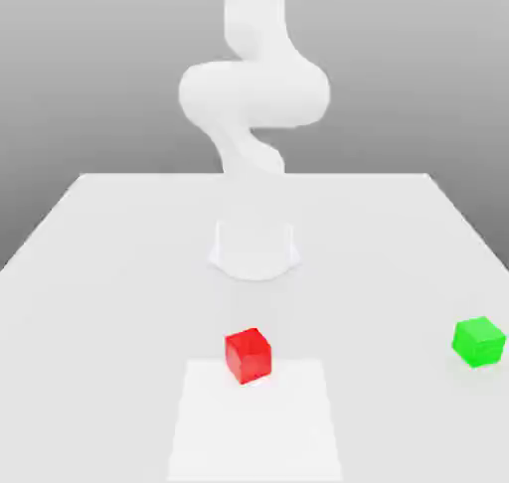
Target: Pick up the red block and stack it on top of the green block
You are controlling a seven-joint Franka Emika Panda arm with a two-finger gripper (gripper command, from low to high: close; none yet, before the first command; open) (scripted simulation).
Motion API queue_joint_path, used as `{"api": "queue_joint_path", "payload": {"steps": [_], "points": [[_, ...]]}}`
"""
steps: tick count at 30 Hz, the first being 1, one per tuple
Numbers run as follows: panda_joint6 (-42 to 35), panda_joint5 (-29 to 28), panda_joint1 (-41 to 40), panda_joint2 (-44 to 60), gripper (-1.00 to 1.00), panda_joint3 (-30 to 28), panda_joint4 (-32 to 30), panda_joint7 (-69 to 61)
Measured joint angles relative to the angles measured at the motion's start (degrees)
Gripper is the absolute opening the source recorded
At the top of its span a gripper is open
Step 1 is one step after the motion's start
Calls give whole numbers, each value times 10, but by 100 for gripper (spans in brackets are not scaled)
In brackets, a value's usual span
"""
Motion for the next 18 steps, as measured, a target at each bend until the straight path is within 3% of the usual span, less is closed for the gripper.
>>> {"api": "queue_joint_path", "payload": {"steps": [14, 18], "points": [[194, -38, 31, 232, 0, -52, -271, -175], [293, -22, 47, 358, 0, -76, -332, -246]]}}
